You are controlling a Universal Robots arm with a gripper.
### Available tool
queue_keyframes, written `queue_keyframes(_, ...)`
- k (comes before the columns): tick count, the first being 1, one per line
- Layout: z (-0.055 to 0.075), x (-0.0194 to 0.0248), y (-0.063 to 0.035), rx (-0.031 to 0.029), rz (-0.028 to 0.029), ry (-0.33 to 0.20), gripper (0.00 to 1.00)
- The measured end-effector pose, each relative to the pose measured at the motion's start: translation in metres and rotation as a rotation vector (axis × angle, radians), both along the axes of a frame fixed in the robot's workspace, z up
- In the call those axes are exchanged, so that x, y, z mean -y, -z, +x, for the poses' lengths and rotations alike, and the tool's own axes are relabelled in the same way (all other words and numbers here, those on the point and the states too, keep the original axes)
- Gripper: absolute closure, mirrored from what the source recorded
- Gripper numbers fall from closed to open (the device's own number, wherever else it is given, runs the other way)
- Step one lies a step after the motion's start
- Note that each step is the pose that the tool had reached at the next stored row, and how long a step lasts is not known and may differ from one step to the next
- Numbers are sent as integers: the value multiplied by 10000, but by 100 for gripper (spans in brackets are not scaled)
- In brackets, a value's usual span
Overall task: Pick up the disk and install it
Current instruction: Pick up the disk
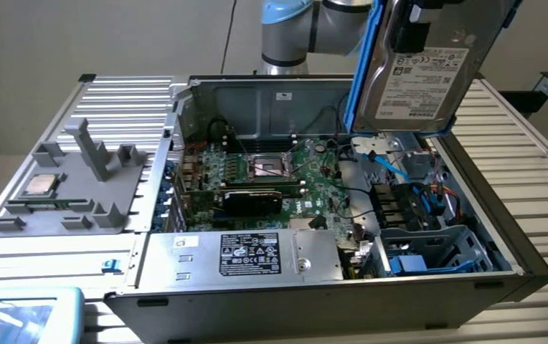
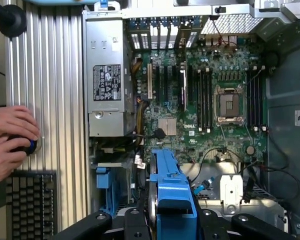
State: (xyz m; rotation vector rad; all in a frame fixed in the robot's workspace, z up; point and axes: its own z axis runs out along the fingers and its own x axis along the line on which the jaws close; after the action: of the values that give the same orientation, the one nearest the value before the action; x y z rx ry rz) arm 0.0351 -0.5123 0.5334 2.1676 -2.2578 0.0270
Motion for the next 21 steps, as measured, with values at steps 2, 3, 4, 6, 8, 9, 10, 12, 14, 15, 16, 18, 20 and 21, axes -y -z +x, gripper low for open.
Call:
queue_keyframes(2, 27, 41, 0, 0, 0, 0, 63)
queue_keyframes(3, 40, 61, 0, 0, 0, 0, 63)
queue_keyframes(4, 53, 81, 0, 0, 0, 0, 63)
queue_keyframes(6, 81, 123, 0, 0, 0, -1, 63)
queue_keyframes(8, 109, 163, 0, 0, 0, 0, 63)
queue_keyframes(9, 124, 180, 0, 0, 0, 0, 63)
queue_keyframes(10, 142, 196, 0, 0, 0, 0, 63)
queue_keyframes(12, 177, 228, 0, 0, 0, 0, 63)
queue_keyframes(14, 213, 259, 0, 0, -2, 0, 63)
queue_keyframes(15, 234, 276, 0, 0, -2, 0, 63)
queue_keyframes(16, 252, 292, 0, 0, -2, 0, 63)
queue_keyframes(18, 288, 321, 0, 0, -5, 0, 63)
queue_keyframes(20, 320, 349, 0, 0, -8, 0, 63)
queue_keyframes(21, 333, 363, 0, 0, -11, 0, 63)
